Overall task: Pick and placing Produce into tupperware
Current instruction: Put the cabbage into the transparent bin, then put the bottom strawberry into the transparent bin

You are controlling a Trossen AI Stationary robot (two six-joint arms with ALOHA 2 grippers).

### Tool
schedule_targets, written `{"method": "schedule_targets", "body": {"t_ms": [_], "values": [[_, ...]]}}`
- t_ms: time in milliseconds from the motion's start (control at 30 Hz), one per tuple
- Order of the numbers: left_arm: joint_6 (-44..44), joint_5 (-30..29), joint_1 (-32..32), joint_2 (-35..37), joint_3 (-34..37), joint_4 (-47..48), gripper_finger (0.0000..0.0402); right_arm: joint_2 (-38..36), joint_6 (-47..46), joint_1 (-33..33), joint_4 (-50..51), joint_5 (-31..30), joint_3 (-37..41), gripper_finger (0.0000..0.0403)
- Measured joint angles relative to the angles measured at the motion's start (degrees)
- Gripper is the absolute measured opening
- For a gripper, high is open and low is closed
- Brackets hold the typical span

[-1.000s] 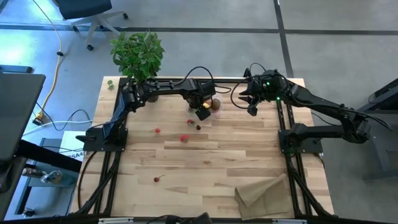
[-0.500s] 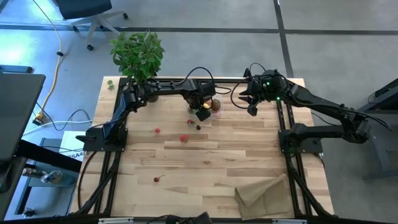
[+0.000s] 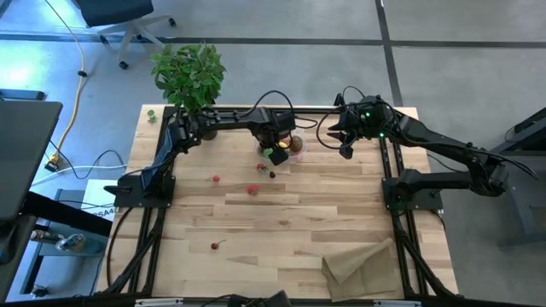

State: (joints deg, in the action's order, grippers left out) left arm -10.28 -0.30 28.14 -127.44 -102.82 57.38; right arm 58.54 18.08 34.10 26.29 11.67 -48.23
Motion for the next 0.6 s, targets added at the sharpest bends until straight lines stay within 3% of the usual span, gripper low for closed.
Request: {"method": "schedule_targets", "body": {"t_ms": [400, 600], "values": [[0.0, -0.41, -0.18, 0.02, -11.78, 8.48, 0.0282, 0.01, -0.01, 0.0, 0.01, 0.0, 0.0, 0.0076], [1.14, -0.74, -2.04, 0.07, -20.75, 18.87, 0.0284, 0.0, 0.01, 0.01, 0.02, -0.01, 0.0, 0.0076]]}}
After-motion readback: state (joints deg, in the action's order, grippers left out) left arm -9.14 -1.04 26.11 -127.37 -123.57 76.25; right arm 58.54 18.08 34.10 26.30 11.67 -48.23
